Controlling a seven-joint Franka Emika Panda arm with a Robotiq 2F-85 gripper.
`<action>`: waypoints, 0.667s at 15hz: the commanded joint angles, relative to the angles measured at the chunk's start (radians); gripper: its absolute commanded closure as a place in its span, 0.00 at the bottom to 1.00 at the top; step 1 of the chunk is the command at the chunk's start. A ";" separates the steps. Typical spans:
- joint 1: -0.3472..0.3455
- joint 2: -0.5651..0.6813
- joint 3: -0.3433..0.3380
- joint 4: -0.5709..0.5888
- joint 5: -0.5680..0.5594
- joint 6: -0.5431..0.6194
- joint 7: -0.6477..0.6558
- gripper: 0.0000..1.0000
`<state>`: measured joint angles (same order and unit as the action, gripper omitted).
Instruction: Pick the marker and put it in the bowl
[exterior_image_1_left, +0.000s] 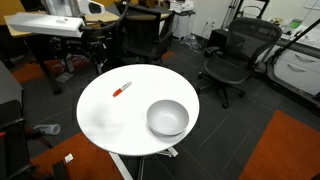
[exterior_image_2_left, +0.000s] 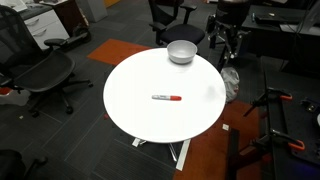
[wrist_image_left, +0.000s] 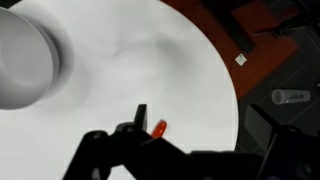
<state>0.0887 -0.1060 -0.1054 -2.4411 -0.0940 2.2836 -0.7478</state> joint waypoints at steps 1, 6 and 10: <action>-0.009 0.109 0.056 0.066 0.032 0.078 0.003 0.00; -0.023 0.221 0.106 0.119 0.055 0.258 0.040 0.00; -0.040 0.287 0.138 0.164 0.078 0.256 0.045 0.00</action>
<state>0.0778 0.1316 -0.0039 -2.3244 -0.0457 2.5475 -0.7136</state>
